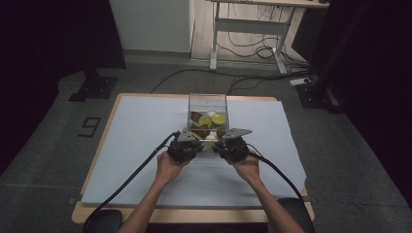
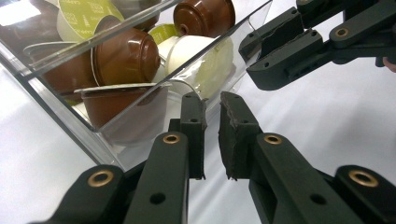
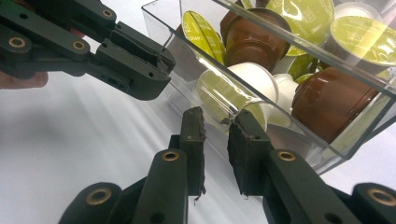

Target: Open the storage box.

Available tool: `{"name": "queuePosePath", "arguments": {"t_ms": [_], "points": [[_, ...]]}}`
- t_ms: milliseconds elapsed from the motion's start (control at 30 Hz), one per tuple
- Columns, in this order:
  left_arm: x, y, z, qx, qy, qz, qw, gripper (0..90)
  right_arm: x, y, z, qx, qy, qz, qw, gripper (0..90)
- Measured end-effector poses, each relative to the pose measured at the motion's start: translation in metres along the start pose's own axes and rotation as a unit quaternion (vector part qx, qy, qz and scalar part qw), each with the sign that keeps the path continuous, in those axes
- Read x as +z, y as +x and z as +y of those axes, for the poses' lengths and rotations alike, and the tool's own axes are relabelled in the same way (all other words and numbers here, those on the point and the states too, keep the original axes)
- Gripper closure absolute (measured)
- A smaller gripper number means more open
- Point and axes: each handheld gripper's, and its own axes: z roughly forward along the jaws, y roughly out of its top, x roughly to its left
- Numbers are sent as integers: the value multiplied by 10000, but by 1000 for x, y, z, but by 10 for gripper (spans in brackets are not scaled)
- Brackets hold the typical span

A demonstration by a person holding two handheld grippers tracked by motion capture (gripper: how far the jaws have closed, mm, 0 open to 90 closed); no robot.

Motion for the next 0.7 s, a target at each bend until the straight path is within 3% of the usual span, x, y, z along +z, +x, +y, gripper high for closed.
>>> {"name": "queuePosePath", "arguments": {"t_ms": [400,700], "points": [[-6,-6,-7,12,-62,-53,10000,803,-5,8,-3,-196,51,27,9998,761],[-9,-13,-10,31,-79,-74,9999,804,-10,12,-8,-161,23,101,9998,764]]}}
